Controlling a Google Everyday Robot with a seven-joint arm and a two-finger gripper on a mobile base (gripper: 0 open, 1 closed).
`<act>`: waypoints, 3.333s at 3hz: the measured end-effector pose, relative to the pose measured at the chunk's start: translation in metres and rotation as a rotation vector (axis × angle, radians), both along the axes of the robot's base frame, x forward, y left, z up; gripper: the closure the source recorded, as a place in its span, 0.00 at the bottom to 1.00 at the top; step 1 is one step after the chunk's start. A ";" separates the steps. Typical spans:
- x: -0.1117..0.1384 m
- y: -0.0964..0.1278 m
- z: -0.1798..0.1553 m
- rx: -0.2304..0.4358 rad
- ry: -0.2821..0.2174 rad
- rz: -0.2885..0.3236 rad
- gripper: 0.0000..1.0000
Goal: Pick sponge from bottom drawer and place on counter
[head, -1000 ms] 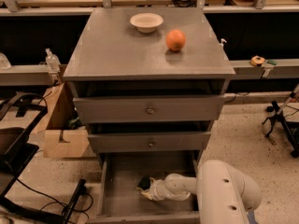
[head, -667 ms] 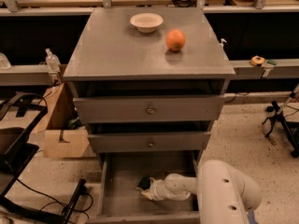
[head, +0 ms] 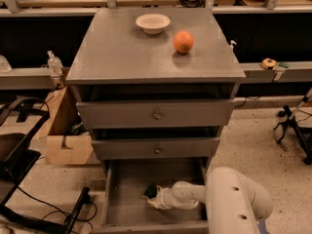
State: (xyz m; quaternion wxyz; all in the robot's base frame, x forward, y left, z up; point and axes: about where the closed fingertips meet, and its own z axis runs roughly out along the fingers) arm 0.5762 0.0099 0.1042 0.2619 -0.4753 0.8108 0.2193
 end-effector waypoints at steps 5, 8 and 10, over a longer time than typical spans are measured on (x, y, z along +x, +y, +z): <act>0.000 0.000 0.002 0.000 0.000 0.000 0.38; -0.007 0.001 0.016 -0.020 -0.003 0.009 1.00; 0.009 0.012 0.136 -0.166 -0.105 0.060 1.00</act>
Offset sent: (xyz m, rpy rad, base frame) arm 0.0000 0.0000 0.0001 0.0000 0.0000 0.0000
